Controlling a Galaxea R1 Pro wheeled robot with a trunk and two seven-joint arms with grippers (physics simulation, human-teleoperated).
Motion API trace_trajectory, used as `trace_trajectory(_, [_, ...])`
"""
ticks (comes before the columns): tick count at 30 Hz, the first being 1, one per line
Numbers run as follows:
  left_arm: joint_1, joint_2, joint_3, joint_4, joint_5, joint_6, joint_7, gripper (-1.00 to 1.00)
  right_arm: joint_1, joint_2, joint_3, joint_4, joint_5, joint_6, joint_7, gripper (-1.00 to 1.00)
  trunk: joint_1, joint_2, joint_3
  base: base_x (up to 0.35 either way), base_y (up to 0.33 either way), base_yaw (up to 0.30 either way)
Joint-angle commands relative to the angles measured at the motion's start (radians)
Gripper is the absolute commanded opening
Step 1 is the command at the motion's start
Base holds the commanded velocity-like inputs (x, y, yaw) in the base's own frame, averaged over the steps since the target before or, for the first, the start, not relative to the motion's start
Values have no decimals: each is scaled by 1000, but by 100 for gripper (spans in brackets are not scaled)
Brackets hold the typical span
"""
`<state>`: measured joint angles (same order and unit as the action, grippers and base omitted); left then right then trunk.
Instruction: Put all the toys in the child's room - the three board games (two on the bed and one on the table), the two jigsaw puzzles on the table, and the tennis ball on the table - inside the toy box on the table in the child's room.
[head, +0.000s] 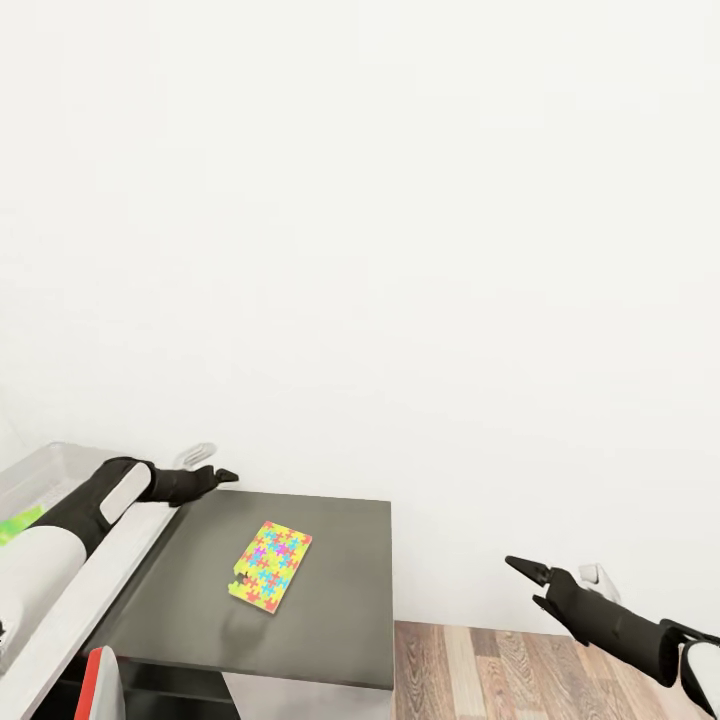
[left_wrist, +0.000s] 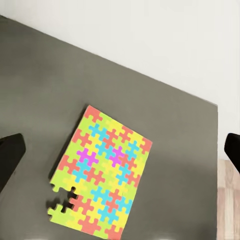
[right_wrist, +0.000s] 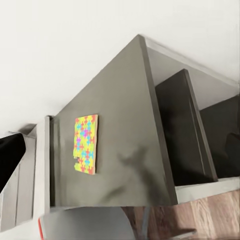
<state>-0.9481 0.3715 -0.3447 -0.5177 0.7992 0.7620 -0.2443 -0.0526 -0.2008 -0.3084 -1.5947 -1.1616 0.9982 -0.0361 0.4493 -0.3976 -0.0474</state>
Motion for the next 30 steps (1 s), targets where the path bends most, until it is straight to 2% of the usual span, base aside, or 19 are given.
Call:
trace_trajectory(1, [-1, 0, -5, 0, -2, -7, -1, 100, -1, 0, 1, -1, -4, 4, -10, 100, 1, -2, -2, 0, 0, 0])
trace_trajectory(6, [-1, -4, -7, 1, -8, -29, 11, 100, -2, 1, 13, -1, -4, 4, -43, 100, 1, -2, -2, 0, 0, 0])
trace_trajectory(15, [-1, -38, -12, 30, -24, -50, 55, 100, -4, 1, 24, -1, -4, 4, -79, 100, 1, -2, -2, 130, -31, 0])
trace_trajectory(22, [-1, -71, -13, 36, -26, -50, 125, 100, -7, 1, 40, -1, -6, 10, -210, 100, 1, -2, -2, 29, -5, 0])
trace_trajectory(24, [-1, -77, -12, 38, -26, -46, 153, 100, -24, 0, 65, -1, -6, 13, -256, 100, 1, -2, -2, 5, -1, 0])
trace_trajectory(30, [-1, -83, -11, 70, -25, -41, 183, 100, -57, 0, 140, -1, -5, 12, -359, 100, 1, -2, -2, 2, 0, 0])
